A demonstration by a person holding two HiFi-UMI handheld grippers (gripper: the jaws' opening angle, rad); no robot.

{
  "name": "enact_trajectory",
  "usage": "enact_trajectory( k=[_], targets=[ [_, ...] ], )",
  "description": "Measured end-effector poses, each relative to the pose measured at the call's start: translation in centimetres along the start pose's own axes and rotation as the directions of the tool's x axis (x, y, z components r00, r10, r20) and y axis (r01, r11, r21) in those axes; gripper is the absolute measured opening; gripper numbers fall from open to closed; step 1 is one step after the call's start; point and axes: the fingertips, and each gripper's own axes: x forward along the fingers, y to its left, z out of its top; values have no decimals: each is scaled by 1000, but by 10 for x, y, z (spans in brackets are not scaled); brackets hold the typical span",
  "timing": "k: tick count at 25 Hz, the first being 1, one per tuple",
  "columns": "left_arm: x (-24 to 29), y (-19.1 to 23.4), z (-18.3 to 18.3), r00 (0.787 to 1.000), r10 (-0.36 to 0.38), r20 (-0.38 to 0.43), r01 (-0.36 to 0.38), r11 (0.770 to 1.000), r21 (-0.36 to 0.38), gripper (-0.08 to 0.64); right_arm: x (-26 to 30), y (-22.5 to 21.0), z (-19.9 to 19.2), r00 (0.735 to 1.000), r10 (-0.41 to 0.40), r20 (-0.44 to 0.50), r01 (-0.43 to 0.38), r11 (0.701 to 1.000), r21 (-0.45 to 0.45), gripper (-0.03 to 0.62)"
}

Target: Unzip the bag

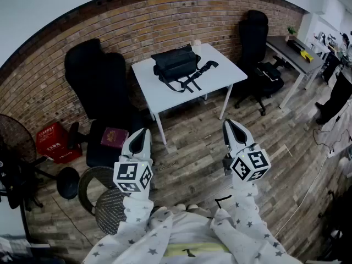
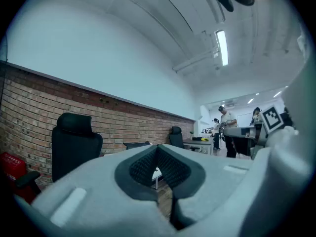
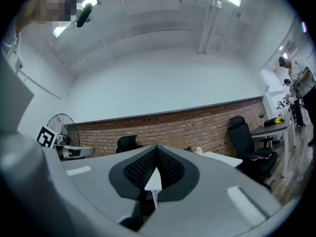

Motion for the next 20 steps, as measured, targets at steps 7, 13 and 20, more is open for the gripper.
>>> enact_trajectory(
  k=[7, 13, 20],
  targets=[
    [3, -8, -3, 1000, 9, -3, -9, 1000, -3, -2, -5, -12, -1, 1000, -2, 9, 2, 1000, 28, 0],
    [7, -21, -8, 1000, 24, -14, -23, 1000, 4, -2, -5, -28, -6, 1000, 16, 13, -17, 998, 57, 0],
    [5, -27, -20, 997, 62, -42, -62, 998, -11, -2, 2, -37, -18, 999, 50, -2, -50, 994, 95, 0]
  ],
)
